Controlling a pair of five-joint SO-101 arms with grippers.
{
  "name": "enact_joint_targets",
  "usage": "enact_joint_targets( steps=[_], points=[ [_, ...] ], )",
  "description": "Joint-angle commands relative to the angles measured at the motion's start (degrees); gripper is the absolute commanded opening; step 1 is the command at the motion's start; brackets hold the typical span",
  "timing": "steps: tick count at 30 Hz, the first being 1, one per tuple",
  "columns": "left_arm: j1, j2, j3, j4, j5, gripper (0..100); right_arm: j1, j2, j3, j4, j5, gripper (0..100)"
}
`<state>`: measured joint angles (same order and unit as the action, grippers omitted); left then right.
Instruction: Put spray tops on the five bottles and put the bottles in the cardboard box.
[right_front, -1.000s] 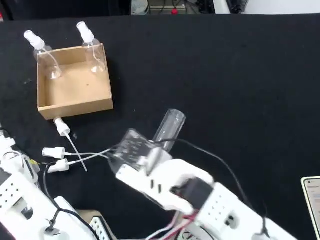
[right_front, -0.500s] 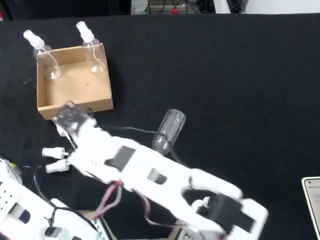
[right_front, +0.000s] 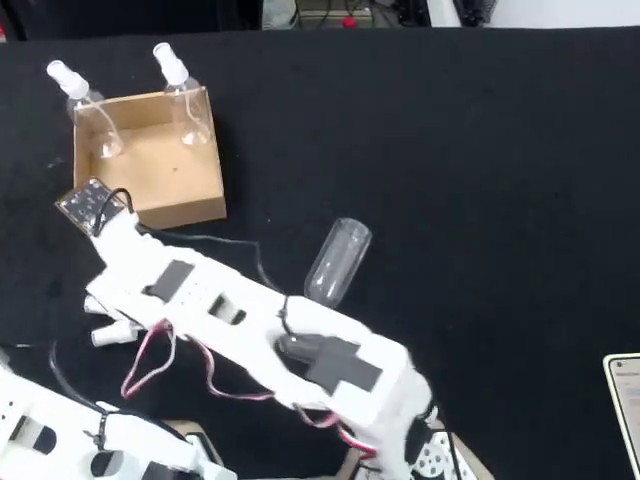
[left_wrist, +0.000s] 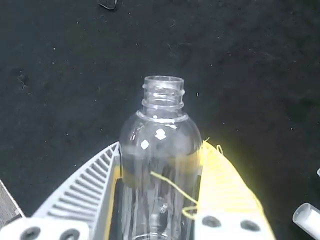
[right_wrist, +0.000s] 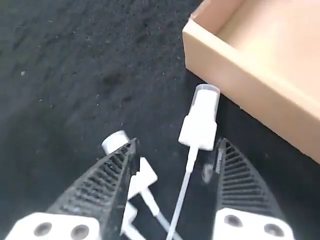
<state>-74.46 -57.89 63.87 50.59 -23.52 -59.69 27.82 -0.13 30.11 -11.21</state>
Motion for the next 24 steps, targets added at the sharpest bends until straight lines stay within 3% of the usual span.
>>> enact_joint_targets(
  steps=[1, 7, 14, 24],
  points=[
    [-0.6, -1.1, 0.1, -1.1, 0.3, 9, 0.0, 3.9, -9.0, -0.8, 0.0, 24.0],
    [-0.6, -1.2, 1.8, -1.2, 0.3, 9, 1.6, 9.5, -15.3, -0.6, 0.1, 22.7],
    [-0.4, -1.2, 1.6, -1.2, 0.3, 9, 4.0, 13.0, -18.7, 6.9, 0.2, 5.5],
    [-0.2, -1.2, 1.8, -1.2, 0.3, 9, 3.3, 14.1, -25.6, 17.1, 3.3, 24.1]
  ],
)
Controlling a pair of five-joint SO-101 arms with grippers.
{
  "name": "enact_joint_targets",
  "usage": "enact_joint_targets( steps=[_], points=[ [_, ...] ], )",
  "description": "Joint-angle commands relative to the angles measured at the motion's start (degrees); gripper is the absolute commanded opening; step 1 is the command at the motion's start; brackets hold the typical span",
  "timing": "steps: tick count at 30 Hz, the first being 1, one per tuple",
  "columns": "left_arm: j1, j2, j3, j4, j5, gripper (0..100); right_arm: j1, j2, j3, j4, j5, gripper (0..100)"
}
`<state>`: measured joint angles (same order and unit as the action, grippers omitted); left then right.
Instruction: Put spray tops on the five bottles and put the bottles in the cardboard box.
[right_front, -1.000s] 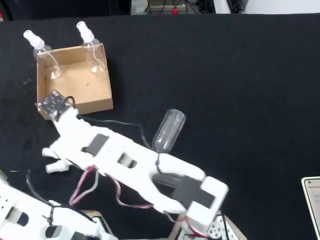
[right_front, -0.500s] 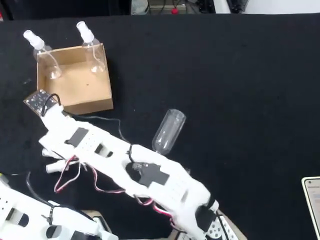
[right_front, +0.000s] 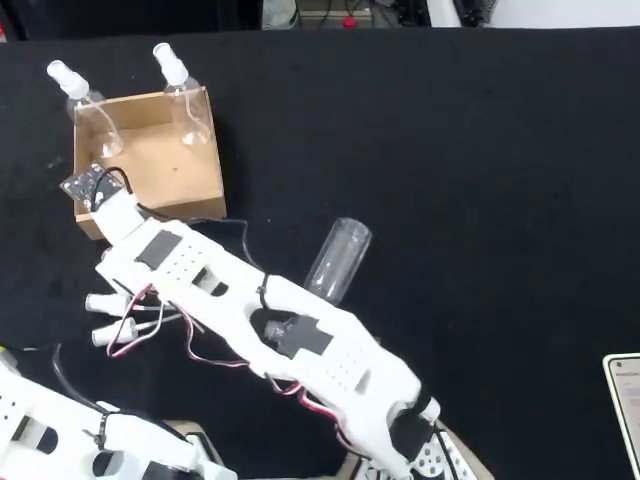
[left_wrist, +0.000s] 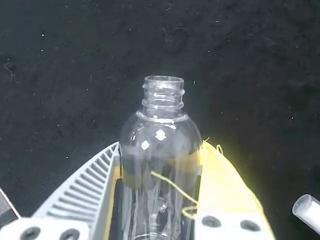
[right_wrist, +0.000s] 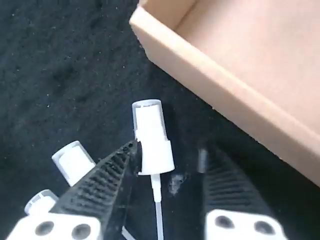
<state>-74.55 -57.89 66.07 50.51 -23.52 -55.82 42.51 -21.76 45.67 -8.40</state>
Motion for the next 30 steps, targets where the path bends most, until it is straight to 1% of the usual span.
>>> enact_joint_targets(
  steps=[1, 5, 11, 16, 18, 22, 24, 26, 30],
  points=[
    [-0.1, -1.2, -0.4, -1.1, 0.3, 9, -1.0, -0.6, -4.0, 1.5, 0.5, 24.4],
    [-0.1, -1.2, -0.4, -1.1, 0.3, 9, -2.7, -0.2, -3.9, 1.4, 0.5, 24.3],
    [-0.1, -1.2, -0.4, -1.1, 0.4, 9, -2.6, 4.4, -4.5, 1.4, 0.6, 24.3],
    [-0.1, -1.2, -0.4, -1.1, 0.4, 9, -2.5, 4.2, -6.4, 3.2, 0.6, 23.7],
    [-0.1, -1.2, -0.4, -1.1, 0.3, 9, -2.4, 3.6, -7.9, 4.9, 0.6, 18.4],
    [-0.1, -1.2, -0.4, -1.1, 0.3, 9, -0.9, 2.1, -10.0, 7.3, 0.6, 0.5],
    [-0.1, -1.2, -0.4, -1.1, 0.3, 9, 0.4, 0.3, -9.9, 10.2, 0.6, 2.8],
    [0.0, -1.2, -0.4, -1.1, 0.3, 9, 1.6, -2.2, -9.5, 14.6, 0.6, 0.8],
    [0.0, -1.2, -0.5, -1.1, 0.4, 9, 4.3, -10.7, -9.4, 21.7, 0.6, 1.1]
  ],
)
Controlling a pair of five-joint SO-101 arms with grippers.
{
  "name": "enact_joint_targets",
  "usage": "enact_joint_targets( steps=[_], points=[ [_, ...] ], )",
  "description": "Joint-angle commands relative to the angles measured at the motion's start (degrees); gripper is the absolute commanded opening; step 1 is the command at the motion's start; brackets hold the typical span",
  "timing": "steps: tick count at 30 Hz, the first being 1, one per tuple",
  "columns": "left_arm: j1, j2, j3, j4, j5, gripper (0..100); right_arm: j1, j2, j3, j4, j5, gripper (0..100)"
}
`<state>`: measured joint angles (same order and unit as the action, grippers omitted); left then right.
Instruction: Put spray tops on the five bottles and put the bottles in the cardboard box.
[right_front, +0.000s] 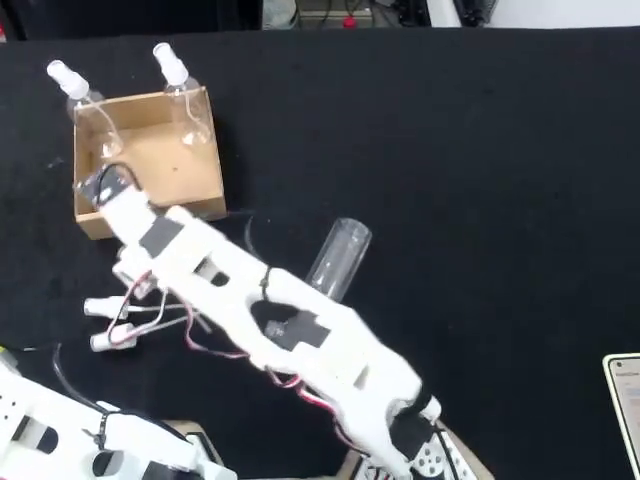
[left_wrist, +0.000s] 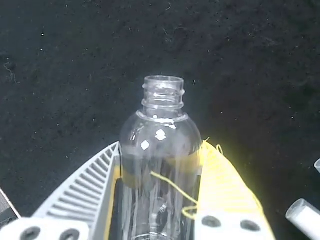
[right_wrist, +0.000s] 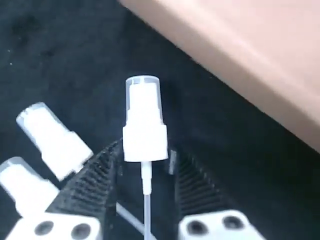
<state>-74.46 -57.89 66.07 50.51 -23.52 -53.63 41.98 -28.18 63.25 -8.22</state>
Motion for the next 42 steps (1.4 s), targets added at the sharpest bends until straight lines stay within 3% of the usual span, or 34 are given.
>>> enact_joint_targets(
  steps=[1, 11, 15, 18, 26, 31, 34, 37, 42],
  points=[
    [-0.1, -1.2, -0.6, -1.1, 0.4, 9, 2.8, -12.6, -2.9, 5.0, 0.4, 1.1],
    [8.7, -1.2, -1.0, -0.3, 0.5, 9, 12.0, -39.8, 12.4, 8.2, 0.4, 1.1],
    [16.2, -1.3, -7.6, 10.0, 0.5, 9, 19.9, -51.5, 23.4, 7.0, 0.4, 1.1],
    [24.9, -1.3, -15.5, 18.0, 0.5, 9, 27.1, -61.2, 32.0, 6.3, 0.4, 1.1],
    [57.9, -1.0, -25.2, 24.5, 0.5, 9, 52.1, -84.0, 57.5, 5.7, 7.2, 1.1],
    [74.8, -0.6, -23.3, 18.4, 0.6, 9, 68.1, -90.2, 72.8, -0.4, 12.7, 1.1],
    [81.2, -0.6, -19.6, 10.6, 0.6, 8, 73.7, -91.2, 79.6, -4.1, 14.7, 1.1],
    [84.1, -0.6, -14.5, 3.0, 3.4, 8, 76.2, -91.2, 84.4, -6.5, 16.5, 1.1],
    [84.2, -0.6, -6.6, -5.5, 17.3, 8, 76.7, -91.2, 89.0, -10.4, 19.1, 1.2]
  ],
)
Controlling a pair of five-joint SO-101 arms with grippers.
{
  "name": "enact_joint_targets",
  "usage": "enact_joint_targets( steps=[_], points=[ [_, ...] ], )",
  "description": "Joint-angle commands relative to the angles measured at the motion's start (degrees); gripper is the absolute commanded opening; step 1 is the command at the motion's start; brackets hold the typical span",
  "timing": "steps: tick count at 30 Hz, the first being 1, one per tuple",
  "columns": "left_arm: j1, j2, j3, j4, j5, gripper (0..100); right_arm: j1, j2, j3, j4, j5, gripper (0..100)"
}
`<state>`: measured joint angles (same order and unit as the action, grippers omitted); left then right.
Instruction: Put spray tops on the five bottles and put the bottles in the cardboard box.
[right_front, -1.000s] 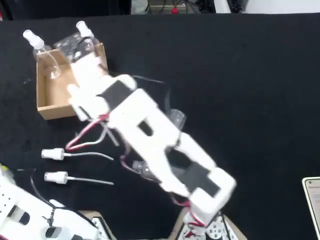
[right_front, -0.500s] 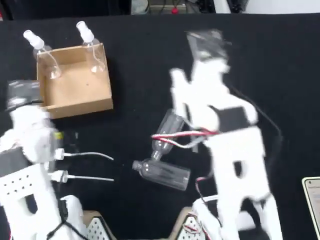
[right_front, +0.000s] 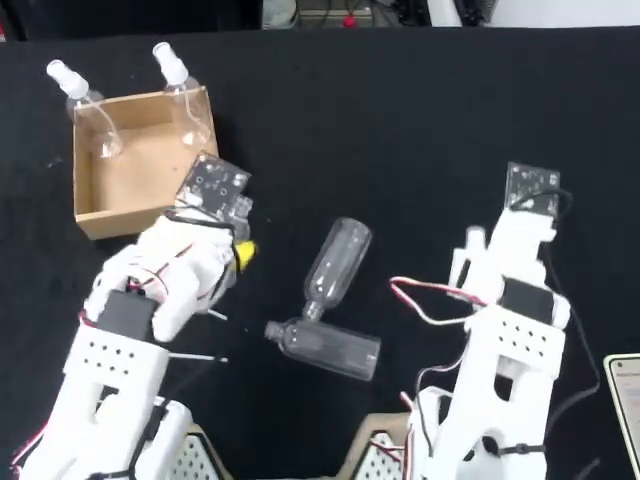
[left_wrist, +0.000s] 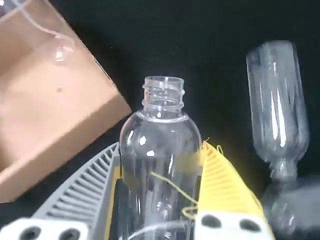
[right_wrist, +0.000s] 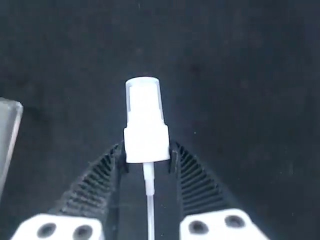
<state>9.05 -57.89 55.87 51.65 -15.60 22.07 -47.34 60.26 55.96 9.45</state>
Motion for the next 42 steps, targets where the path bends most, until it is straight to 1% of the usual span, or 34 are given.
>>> enact_joint_targets(
  steps=[1, 6, 8, 12, 20, 22, 25, 26, 29, 35, 39, 42],
  points=[
    [0.6, -0.6, 4.5, -7.4, 10.9, 9, 0.9, -1.8, 1.3, -3.9, 1.8, 1.2],
    [0.6, -1.1, 8.3, -8.0, 15.7, 8, 0.9, -1.8, 4.5, -9.0, 1.8, 1.2],
    [0.5, -1.2, 9.9, -9.9, 17.4, 8, 0.9, -1.8, 5.9, -11.8, 1.8, 1.2],
    [0.5, -1.2, 12.5, -14.1, 17.6, 9, 0.3, -1.8, 8.5, -16.2, 1.8, 1.2],
    [0.5, -1.2, 14.2, -14.8, 17.9, 8, -6.0, -1.7, 9.7, -15.9, 1.7, 1.4],
    [0.5, -1.2, 14.7, -14.9, 18.0, 8, -6.2, -1.7, 9.0, -14.2, 1.6, 5.1],
    [0.7, -1.2, 14.8, -14.9, 18.0, 8, -6.2, -1.7, 6.9, -9.5, 1.7, 15.9],
    [0.7, -1.2, 14.8, -14.9, 18.0, 8, -6.2, -1.7, 5.9, -7.8, 1.7, 17.8],
    [0.8, -1.2, 14.8, -14.9, 18.0, 8, -6.2, -1.7, 3.7, -4.0, 1.7, 17.9],
    [0.6, -1.2, 14.8, -14.9, 18.0, 8, -6.2, -1.7, -1.8, 0.5, 1.6, 18.0],
    [0.6, -1.2, 14.9, -14.9, 18.0, 8, -6.3, -1.5, -7.3, 7.0, 1.6, 18.3],
    [0.6, -1.2, 14.9, -14.9, 18.0, 8, -6.2, 2.9, -11.8, 11.6, 1.6, 18.4]
  ],
)
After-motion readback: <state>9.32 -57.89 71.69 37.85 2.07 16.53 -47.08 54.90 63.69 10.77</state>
